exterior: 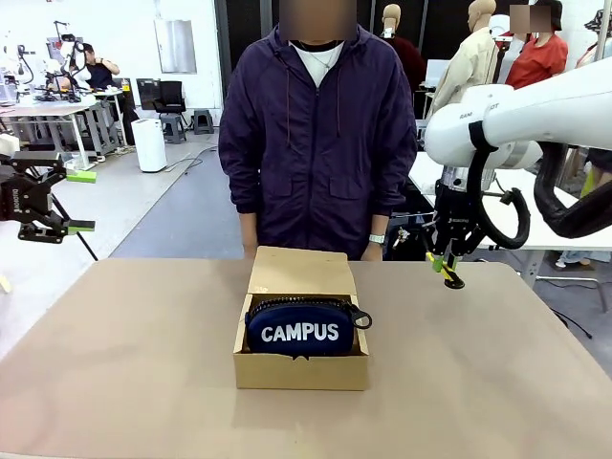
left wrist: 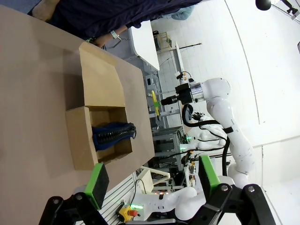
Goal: Pack the items into the box.
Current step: Pick up the item indicated by the person and place it inside the Mailer Box.
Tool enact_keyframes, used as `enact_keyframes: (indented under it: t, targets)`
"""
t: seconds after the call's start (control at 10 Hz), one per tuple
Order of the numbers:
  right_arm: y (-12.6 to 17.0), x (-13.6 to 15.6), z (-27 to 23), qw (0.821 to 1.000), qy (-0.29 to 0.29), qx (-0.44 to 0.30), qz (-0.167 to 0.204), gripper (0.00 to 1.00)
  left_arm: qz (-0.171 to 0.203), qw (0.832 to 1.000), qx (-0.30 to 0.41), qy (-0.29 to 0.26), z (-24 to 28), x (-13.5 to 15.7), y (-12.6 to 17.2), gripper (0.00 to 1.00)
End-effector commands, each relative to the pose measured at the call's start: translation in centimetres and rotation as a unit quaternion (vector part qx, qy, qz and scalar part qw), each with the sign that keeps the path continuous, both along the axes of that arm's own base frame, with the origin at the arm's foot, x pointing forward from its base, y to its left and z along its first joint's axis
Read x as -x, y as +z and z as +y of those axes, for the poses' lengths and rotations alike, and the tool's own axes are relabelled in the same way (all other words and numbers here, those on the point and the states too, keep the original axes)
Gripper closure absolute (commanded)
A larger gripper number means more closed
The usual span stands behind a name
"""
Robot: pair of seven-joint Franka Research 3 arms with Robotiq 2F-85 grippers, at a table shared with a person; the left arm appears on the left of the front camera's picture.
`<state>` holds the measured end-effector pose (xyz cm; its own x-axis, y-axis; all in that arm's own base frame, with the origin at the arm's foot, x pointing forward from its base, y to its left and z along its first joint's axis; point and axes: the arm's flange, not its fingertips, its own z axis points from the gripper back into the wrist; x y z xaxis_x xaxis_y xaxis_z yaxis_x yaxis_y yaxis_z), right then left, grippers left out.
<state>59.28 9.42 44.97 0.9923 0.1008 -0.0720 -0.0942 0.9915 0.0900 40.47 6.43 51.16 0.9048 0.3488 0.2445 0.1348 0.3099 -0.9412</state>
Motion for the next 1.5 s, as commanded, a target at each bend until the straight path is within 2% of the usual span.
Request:
enact_keyframes:
  t: [0.0,0.2,0.3,0.5,0.8,0.9,1.3,1.4]
  targets:
    - [1.0,-0.7,3.1,0.993,0.110,-0.046,-0.017,1.00,0.004,1.000,0.000,-0.004,0.2,0.2,0.3,0.00]
    - [2.1,0.3,8.4,0.974,0.208,-0.071,-0.048,1.00,0.004,1.000,0.000,-0.004,0.2,0.2,0.3,0.00]
    - [3.7,2.3,11.1,0.951,0.276,-0.116,-0.075,1.00,0.004,1.000,0.000,-0.004,0.2,0.2,0.3,0.00]
    - [6.2,7.0,14.8,0.903,0.389,-0.152,-0.102,1.00,0.004,1.000,0.000,-0.004,0.2,0.2,0.3,0.00]
    - [5.5,12.0,19.5,0.850,0.504,-0.121,-0.094,1.00,0.004,1.000,0.000,-0.004,0.2,0.2,0.3,0.00]
    - [4.7,12.8,21.0,0.841,0.523,-0.106,-0.093,1.00,0.004,1.000,0.000,-0.004,0.2,0.2,0.3,0.00]
    - [0.9,14.8,24.1,0.838,0.533,-0.041,-0.109,1.00,0.004,1.000,0.000,-0.004,0.2,0.2,0.3,0.00]
    - [-0.3,15.0,24.9,0.831,0.547,-0.048,-0.087,1.00,0.004,1.000,0.000,-0.004,0.2,0.2,0.3,0.00]
